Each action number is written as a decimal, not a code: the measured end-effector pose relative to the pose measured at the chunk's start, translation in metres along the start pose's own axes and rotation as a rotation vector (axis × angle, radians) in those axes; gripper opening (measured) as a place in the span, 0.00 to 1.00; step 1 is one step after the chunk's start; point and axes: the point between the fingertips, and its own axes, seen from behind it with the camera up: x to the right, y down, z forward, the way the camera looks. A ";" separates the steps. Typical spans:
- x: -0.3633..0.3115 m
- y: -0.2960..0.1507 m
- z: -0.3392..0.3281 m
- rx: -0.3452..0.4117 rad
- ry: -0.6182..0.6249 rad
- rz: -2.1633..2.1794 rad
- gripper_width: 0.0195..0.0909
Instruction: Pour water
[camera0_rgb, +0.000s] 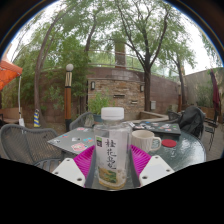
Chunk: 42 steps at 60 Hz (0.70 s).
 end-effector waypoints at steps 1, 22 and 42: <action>0.000 0.000 0.000 -0.002 -0.001 -0.001 0.48; -0.029 -0.023 0.039 -0.040 -0.136 0.028 0.41; -0.015 -0.081 0.098 -0.157 -0.391 1.469 0.41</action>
